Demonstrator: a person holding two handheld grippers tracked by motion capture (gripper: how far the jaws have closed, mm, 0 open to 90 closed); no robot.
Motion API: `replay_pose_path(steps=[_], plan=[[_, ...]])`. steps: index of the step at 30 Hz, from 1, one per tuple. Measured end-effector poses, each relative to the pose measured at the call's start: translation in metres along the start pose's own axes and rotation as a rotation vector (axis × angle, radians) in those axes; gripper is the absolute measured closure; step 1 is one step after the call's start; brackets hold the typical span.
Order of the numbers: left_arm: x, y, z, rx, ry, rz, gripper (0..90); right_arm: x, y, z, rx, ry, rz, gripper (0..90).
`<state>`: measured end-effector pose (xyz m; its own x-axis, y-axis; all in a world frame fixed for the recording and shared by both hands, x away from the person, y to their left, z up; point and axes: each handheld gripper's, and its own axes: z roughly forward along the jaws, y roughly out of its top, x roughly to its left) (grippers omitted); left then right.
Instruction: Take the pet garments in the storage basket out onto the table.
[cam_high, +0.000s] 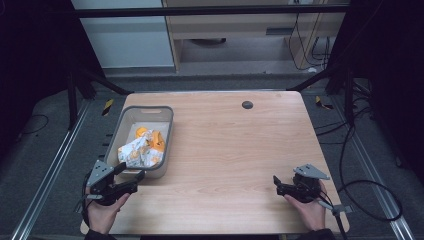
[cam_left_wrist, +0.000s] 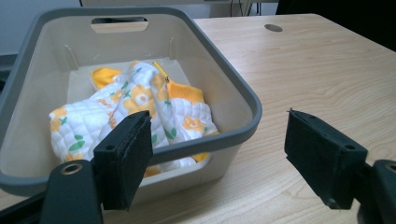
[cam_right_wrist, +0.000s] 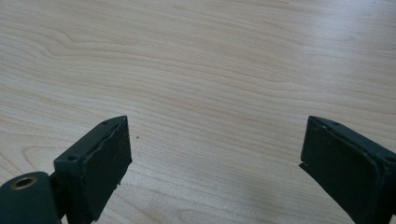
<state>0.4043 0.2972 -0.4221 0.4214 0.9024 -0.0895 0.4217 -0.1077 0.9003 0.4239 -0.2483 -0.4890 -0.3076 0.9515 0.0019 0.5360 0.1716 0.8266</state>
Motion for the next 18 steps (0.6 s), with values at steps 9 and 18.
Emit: replay_pose_path(steps=[9, 18], plan=[[0.003, 0.008, -0.001, -0.005, -0.001, 0.002, 22.6, 0.0, 0.0, 0.0, -0.001, -0.009, -0.011, 8.5], [0.004, 0.014, 0.004, 0.009, -0.009, 0.004, 22.2, 0.0, 0.0, 0.0, 0.001, -0.011, -0.012, 8.5]])
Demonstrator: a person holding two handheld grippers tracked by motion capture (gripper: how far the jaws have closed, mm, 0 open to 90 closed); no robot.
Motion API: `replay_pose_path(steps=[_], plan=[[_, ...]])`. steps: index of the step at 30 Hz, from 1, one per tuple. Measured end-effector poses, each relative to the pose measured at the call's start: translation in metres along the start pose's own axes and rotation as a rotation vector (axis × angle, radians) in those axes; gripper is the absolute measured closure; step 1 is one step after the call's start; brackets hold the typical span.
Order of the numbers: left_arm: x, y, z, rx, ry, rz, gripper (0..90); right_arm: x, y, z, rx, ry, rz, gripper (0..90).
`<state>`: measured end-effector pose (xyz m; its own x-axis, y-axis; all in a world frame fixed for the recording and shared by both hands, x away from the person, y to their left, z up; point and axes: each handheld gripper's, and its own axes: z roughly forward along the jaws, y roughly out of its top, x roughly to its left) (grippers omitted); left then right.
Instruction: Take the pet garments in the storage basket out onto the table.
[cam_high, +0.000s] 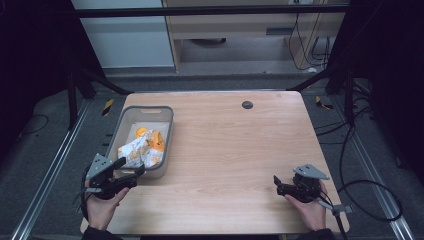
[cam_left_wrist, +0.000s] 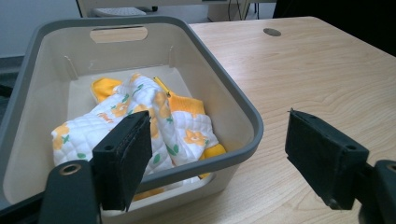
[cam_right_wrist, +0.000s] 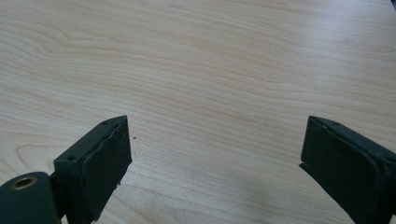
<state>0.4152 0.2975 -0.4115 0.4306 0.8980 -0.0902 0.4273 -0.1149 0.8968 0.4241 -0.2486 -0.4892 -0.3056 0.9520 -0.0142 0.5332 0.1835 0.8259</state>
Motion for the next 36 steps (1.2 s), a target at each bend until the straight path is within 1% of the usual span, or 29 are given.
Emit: replay_pose_path(steps=[5, 9, 13, 14, 18, 20, 22, 23, 24, 29, 31, 32, 33, 36], plan=[[0.0, 0.008, 0.003, 0.0, -0.007, 0.009, 21.8, 0.0, 0.0, 0.0, -0.001, -0.005, -0.008, 8.4], [0.002, 0.015, 0.005, -0.008, 0.0, 0.011, 21.6, 0.0, 0.0, 0.0, -0.003, -0.005, -0.009, 8.5], [0.006, 0.021, 0.007, -0.013, 0.007, 0.003, 21.5, 0.0, 0.0, -0.001, -0.006, -0.001, -0.002, 8.6], [0.007, 0.023, 0.009, -0.005, 0.006, 0.003, 21.2, 0.0, 0.0, 0.0, -0.003, -0.005, -0.01, 8.6], [0.011, 0.028, 0.012, 0.004, 0.006, 0.001, 20.9, 0.0, -0.001, 0.0, -0.002, -0.003, -0.012, 8.6], [0.012, 0.031, 0.014, 0.012, 0.007, -0.003, 20.7, 0.0, -0.001, 0.0, -0.001, -0.004, -0.01, 8.6], [0.014, 0.036, 0.016, 0.032, 0.009, 0.005, 20.3, 0.0, -0.001, 0.0, -0.001, -0.004, -0.009, 8.6], [0.014, 0.036, 0.016, 0.032, 0.009, 0.005, 20.3, 0.0, -0.001, 0.0, -0.001, -0.004, -0.009, 8.6], [0.016, 0.04, 0.017, 0.046, 0.014, 0.011, 20.2, 0.0, -0.001, 0.0, -0.003, -0.004, -0.008, 8.6], [0.021, 0.045, 0.02, 0.063, 0.017, 0.015, 20.1, -0.001, 0.0, 0.0, -0.005, -0.002, -0.008, 8.6], [0.023, 0.047, 0.022, 0.079, 0.027, 0.024, 20.2, -0.001, 0.0, 0.0, -0.004, -0.002, -0.009, 8.6], [0.026, 0.048, 0.024, 0.097, 0.028, 0.026, 20.1, 0.0, 0.0, -0.001, -0.006, 0.001, -0.006, 8.6], [0.026, 0.048, 0.024, 0.097, 0.028, 0.026, 20.0, 0.0, 0.0, -0.001, -0.006, 0.001, -0.006, 8.6], [0.029, 0.051, 0.029, 0.126, 0.033, 0.032, 20.0, -0.001, 0.0, -0.001, -0.007, -0.001, -0.005, 8.6]])
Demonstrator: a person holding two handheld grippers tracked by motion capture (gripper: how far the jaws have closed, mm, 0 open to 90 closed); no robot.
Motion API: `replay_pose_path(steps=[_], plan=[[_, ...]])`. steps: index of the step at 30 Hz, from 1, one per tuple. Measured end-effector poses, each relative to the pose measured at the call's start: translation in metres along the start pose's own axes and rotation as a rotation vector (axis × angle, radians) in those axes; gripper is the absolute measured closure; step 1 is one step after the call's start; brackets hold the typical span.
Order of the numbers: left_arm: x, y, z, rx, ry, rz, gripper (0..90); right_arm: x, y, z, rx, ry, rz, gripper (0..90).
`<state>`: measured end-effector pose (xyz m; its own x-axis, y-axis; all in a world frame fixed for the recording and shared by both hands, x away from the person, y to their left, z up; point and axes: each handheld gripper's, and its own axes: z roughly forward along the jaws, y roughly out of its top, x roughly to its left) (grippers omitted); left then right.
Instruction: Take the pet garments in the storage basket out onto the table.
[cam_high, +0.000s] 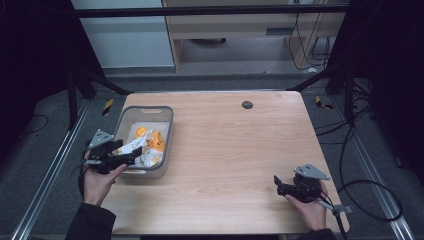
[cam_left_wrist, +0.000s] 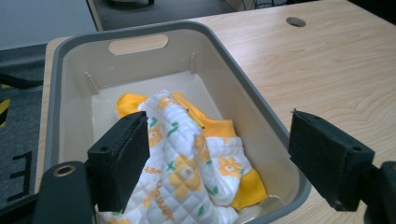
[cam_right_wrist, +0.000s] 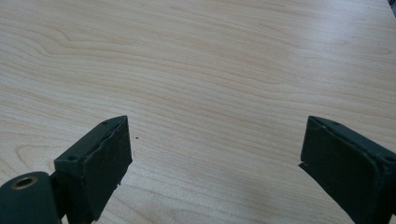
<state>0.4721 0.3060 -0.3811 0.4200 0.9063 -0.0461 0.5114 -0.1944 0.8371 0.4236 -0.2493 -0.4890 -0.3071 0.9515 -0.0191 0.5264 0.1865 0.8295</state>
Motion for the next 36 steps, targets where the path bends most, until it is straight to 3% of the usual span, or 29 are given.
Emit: replay_pose_path(steps=[7, 13, 15, 36], plan=[[0.004, 0.002, 0.006, 0.034, 0.017, 0.005, 19.9, -0.001, 0.0, -0.001, -0.006, -0.002, -0.001, 8.6], [0.007, 0.009, 0.012, 0.095, 0.026, 0.03, 19.3, 0.0, 0.0, 0.0, -0.005, 0.001, -0.002, 8.6], [0.008, 0.01, 0.012, 0.096, 0.033, 0.039, 19.2, -0.001, 0.0, 0.0, -0.004, 0.001, -0.003, 8.6], [0.013, 0.024, 0.035, 0.251, 0.028, 0.078, 19.6, 0.0, 0.0, 0.0, 0.004, 0.008, -0.001, 8.6]])
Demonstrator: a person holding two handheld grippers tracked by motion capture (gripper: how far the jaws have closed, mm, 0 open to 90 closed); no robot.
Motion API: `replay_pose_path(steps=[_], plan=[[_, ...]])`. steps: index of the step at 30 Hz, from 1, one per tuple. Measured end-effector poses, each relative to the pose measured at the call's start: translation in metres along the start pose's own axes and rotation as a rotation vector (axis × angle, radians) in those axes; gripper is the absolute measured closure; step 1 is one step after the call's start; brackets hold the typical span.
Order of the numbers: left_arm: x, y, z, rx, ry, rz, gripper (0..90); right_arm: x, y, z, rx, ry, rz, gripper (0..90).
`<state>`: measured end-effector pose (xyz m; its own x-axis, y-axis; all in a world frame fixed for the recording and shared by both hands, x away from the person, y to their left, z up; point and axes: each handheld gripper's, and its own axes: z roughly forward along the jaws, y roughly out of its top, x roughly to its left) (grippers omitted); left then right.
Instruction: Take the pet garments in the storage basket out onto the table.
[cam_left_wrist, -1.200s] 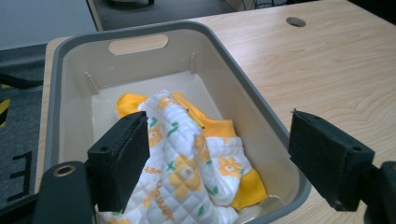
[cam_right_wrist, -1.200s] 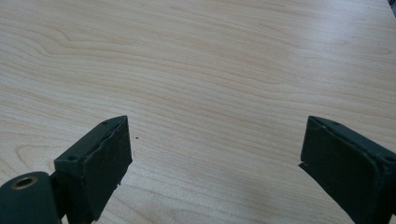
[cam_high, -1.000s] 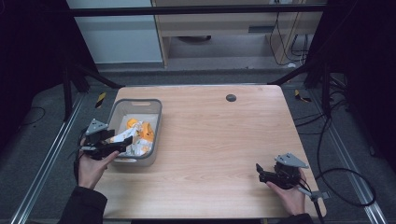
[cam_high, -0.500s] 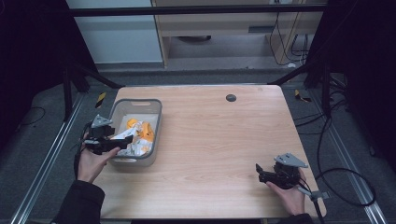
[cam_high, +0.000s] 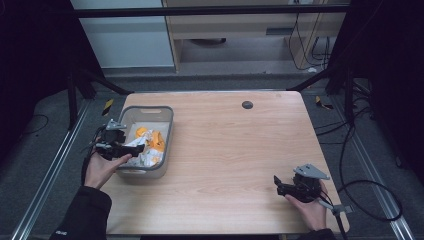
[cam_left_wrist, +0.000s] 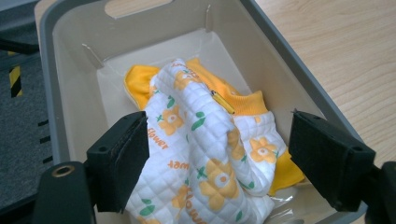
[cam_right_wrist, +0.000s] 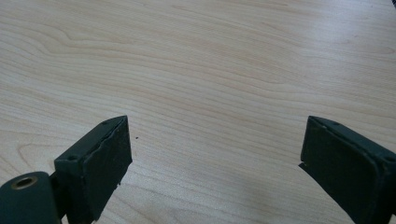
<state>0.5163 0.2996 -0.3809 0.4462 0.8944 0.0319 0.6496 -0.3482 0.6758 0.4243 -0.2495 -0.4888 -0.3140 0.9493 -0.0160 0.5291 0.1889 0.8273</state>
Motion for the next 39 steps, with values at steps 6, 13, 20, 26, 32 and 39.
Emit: replay_pose_path(steps=[6, 13, 20, 26, 32, 39], plan=[[0.002, 0.004, 0.006, 0.041, 0.0, 0.001, 19.8, 0.0, 0.0, 0.0, 0.004, 0.004, 0.002, 8.6], [0.002, 0.006, 0.012, 0.069, -0.005, -0.002, 19.8, 0.0, 0.0, 0.001, 0.005, 0.004, -0.003, 8.6], [0.004, 0.007, 0.018, 0.106, -0.008, -0.005, 19.8, 0.0, 0.0, 0.001, 0.007, 0.004, -0.009, 8.7], [0.004, 0.008, 0.025, 0.132, -0.003, -0.006, 19.8, 0.0, 0.0, 0.002, 0.009, 0.005, -0.009, 8.8], [0.004, 0.008, 0.033, 0.152, -0.002, -0.007, 21.5, 0.0, 0.0, 0.002, 0.009, 0.007, -0.011, 8.9], [0.003, 0.006, 0.038, 0.17, -0.002, 0.002, 25.3, 0.0, 0.0, 0.002, 0.013, 0.01, -0.004, 8.9]])
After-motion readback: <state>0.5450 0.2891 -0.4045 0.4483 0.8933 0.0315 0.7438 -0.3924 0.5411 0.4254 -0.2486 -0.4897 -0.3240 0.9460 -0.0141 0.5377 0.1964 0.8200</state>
